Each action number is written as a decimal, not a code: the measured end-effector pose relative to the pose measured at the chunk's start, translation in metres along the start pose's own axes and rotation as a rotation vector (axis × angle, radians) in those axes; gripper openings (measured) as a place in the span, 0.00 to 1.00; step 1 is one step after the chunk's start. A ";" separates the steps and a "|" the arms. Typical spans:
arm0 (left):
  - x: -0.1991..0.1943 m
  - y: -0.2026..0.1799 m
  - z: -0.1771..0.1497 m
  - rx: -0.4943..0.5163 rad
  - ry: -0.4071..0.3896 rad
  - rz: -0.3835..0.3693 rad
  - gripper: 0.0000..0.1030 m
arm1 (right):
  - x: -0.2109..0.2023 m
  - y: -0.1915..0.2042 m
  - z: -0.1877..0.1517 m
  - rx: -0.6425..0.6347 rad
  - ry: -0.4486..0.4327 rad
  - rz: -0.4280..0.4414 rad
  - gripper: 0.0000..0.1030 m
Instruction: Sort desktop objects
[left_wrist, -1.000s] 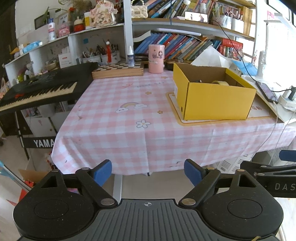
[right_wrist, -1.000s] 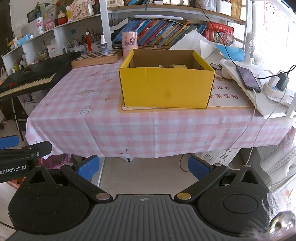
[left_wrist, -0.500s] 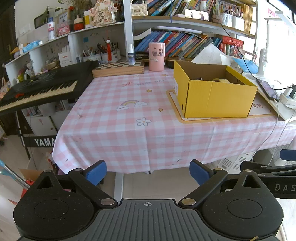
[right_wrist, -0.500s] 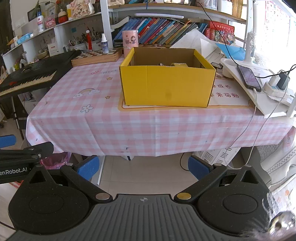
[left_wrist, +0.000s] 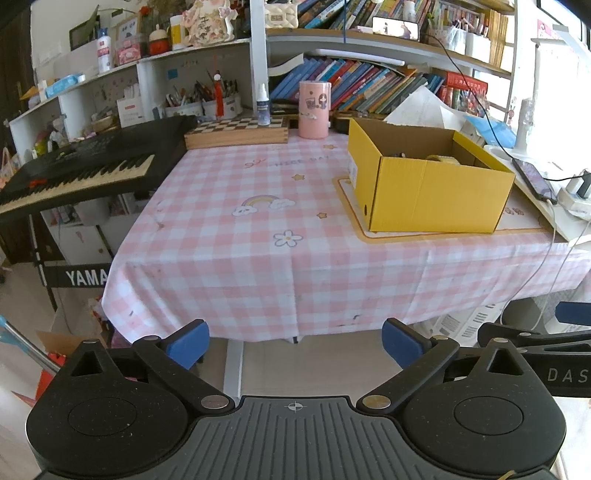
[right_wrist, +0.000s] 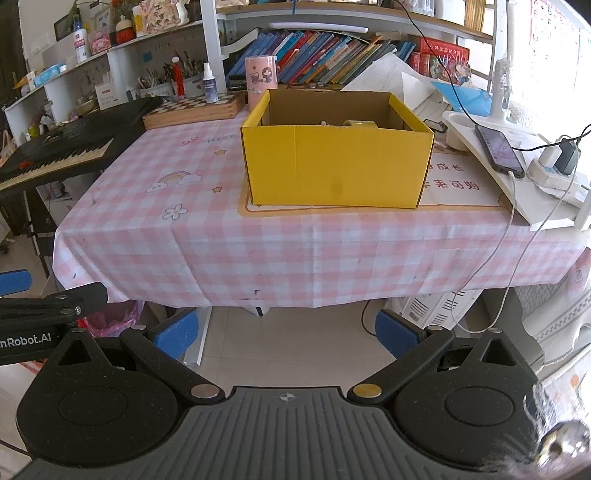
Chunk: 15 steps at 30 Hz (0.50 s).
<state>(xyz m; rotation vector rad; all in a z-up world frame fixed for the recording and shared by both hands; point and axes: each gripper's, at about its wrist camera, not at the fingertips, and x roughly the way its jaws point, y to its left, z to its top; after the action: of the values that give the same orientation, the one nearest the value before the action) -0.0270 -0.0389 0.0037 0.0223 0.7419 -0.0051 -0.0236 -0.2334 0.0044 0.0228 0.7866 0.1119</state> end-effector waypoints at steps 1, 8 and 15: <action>0.000 0.001 0.000 -0.002 0.001 -0.002 0.98 | 0.000 0.000 0.000 0.000 0.000 0.000 1.00; 0.002 0.005 -0.001 -0.028 0.005 -0.018 0.99 | 0.000 0.002 -0.001 -0.001 -0.001 0.001 1.00; 0.001 0.005 -0.003 -0.026 -0.001 -0.019 0.99 | 0.000 0.002 -0.001 -0.001 0.002 0.002 1.00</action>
<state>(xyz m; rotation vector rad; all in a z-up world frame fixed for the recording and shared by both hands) -0.0281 -0.0340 0.0009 -0.0096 0.7408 -0.0134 -0.0244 -0.2314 0.0037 0.0220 0.7881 0.1141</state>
